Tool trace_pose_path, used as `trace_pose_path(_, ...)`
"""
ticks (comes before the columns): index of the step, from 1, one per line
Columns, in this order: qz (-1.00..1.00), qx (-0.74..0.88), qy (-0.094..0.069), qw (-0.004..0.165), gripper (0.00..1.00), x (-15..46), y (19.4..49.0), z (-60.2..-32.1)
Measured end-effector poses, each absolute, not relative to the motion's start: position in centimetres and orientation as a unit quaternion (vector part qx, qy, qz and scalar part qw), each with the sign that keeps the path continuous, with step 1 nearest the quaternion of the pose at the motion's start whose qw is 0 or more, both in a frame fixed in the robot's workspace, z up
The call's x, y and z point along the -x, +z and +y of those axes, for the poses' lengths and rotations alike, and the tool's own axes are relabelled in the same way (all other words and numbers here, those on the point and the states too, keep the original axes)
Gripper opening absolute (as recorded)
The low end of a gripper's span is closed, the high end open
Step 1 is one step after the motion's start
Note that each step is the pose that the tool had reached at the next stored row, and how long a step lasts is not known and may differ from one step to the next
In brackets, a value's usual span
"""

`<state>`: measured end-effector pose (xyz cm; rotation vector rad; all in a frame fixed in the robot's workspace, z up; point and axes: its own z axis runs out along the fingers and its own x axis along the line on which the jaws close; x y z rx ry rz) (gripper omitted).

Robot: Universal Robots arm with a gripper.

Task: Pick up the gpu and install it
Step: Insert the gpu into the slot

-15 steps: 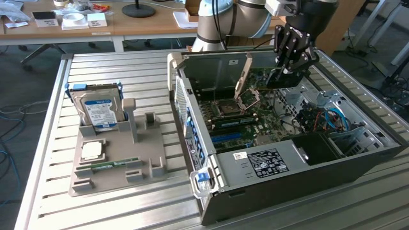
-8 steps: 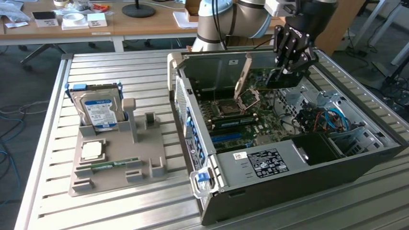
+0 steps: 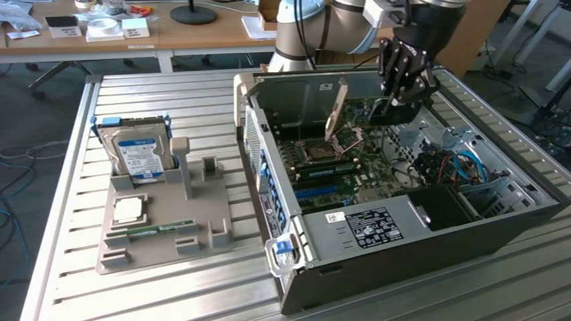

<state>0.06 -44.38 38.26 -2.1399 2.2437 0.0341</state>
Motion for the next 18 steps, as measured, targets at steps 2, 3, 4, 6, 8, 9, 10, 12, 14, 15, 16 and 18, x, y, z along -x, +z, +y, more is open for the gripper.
trace_pose_path(2, 0.723, 0.69, 0.011, 0.02, 0.27, 0.08, 38.24, -44.39)
trace_pose_path(3, 0.723, 0.69, 0.011, 0.021, 0.27, 0.13, 38.22, -44.41)
trace_pose_path(4, 0.723, 0.69, 0.011, 0.021, 0.27, 0.14, 38.22, -44.44)
trace_pose_path(6, 0.723, 0.69, 0.011, 0.021, 0.27, 0.18, 38.22, -44.57)
trace_pose_path(8, 0.724, 0.69, 0.011, 0.02, 0.27, 0.23, 38.22, -44.75)
trace_pose_path(9, 0.723, 0.69, 0.011, 0.021, 0.27, 0.25, 38.22, -44.85)
trace_pose_path(10, 0.723, 0.69, 0.011, 0.021, 0.27, 0.26, 38.22, -44.91)
trace_pose_path(12, 0.723, 0.69, 0.011, 0.021, 0.27, 0.26, 38.22, -44.91)
trace_pose_path(14, 0.723, 0.69, 0.011, 0.021, 0.27, 0.26, 38.22, -44.92)
trace_pose_path(15, 0.723, 0.69, 0.011, 0.02, 0.27, 0.26, 38.21, -44.93)
trace_pose_path(16, 0.723, 0.69, 0.011, 0.02, 0.27, 0.28, 38.17, -44.93)
trace_pose_path(18, 0.723, 0.69, 0.011, 0.021, 0.27, 0.34, 38.03, -44.93)
